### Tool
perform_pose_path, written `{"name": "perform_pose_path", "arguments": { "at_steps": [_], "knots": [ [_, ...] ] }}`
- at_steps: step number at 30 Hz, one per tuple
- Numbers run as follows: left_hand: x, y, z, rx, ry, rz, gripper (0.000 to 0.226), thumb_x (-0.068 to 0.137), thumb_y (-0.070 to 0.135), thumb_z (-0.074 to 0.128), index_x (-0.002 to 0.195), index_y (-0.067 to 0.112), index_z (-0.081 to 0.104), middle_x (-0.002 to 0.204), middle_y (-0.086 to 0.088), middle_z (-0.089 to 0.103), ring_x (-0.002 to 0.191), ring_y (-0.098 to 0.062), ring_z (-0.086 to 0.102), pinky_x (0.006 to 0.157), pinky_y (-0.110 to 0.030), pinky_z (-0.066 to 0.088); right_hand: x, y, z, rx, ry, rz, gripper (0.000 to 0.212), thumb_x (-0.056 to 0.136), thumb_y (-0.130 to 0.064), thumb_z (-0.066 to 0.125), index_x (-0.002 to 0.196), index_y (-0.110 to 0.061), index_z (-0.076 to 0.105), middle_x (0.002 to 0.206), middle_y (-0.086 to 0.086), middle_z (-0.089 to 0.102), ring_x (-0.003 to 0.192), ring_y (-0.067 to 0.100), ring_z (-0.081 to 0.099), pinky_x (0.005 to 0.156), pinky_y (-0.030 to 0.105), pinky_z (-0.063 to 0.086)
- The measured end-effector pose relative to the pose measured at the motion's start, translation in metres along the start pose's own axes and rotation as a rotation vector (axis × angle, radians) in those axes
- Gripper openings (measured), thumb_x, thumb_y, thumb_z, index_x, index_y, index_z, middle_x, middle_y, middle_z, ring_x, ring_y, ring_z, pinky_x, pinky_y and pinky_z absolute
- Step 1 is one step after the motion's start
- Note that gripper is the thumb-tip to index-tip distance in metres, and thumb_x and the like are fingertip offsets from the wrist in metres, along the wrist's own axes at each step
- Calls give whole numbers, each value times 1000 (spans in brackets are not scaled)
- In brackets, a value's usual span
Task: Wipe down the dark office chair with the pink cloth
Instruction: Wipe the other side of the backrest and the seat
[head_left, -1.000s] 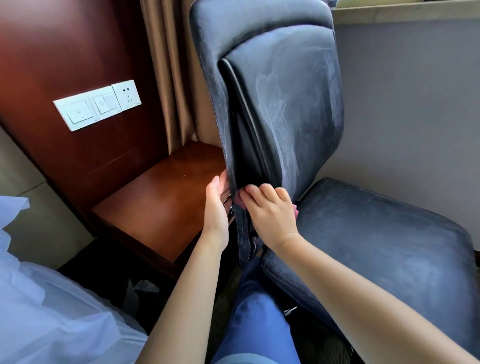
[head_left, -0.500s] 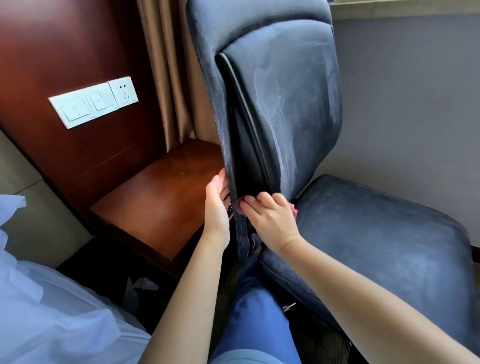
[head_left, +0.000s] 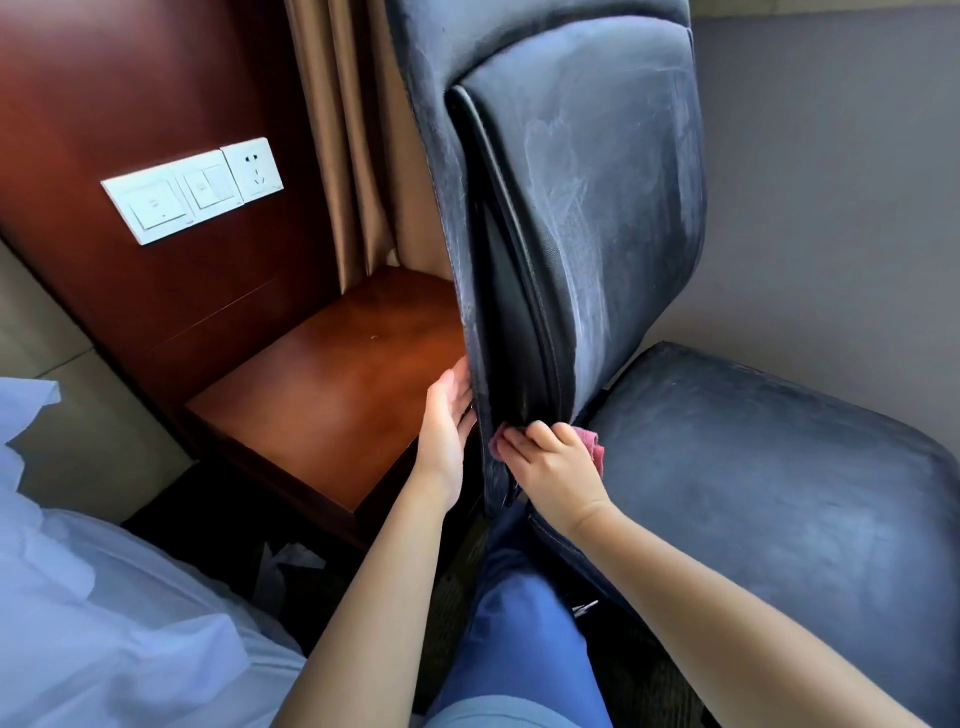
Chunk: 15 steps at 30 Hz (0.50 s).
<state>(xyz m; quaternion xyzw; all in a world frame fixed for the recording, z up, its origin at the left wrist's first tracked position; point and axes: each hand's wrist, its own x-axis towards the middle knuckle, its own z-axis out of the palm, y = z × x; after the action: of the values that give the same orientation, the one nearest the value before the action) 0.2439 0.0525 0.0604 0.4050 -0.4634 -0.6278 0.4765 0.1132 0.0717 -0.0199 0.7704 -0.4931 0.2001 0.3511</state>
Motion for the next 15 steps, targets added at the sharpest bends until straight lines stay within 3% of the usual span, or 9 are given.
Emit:
{"name": "perform_pose_path", "arguments": {
  "at_steps": [4,7,8,10,13,15],
  "knots": [
    [5,-11,-4,8,0,-24,43,102,36,15,126,30,51,121,13,61,114,-1,54,101,-24,38,24,6,-27,69,184,125,29,88,-8,43,96,-15,70,98,-5,68,83,17,42,66,29,29],
    [4,-15,-1,-9,-25,-41,43,102,36,18,114,33,59,109,18,67,102,6,61,84,-13,46,42,14,-32,89,297,199,28,92,-7,41,99,-13,66,104,-4,66,84,17,45,65,29,35],
    [4,-16,0,-17,-26,-48,42,102,35,18,109,34,59,103,20,69,98,7,62,81,-11,46,40,13,-26,88,294,182,26,93,-6,39,101,-11,63,105,-2,64,84,17,45,64,30,38],
    [6,-17,-2,-18,-10,-56,40,102,35,18,115,32,56,108,18,66,105,3,59,93,-17,43,19,7,-5,88,218,89,20,90,-6,44,101,-9,61,99,0,64,80,18,44,60,32,41],
    [7,-18,-5,0,11,-60,40,102,35,19,130,29,48,116,15,60,114,-3,53,105,-25,34,-25,-7,22,47,20,-23,18,74,-11,64,92,-8,64,80,-1,65,77,19,39,61,30,29],
    [8,-21,-8,12,18,-59,38,102,35,19,126,30,49,113,17,61,111,0,54,103,-25,35,-28,-7,18,59,7,-10,15,78,-12,55,86,-9,67,77,-3,65,75,19,37,61,29,26]
  ]
}}
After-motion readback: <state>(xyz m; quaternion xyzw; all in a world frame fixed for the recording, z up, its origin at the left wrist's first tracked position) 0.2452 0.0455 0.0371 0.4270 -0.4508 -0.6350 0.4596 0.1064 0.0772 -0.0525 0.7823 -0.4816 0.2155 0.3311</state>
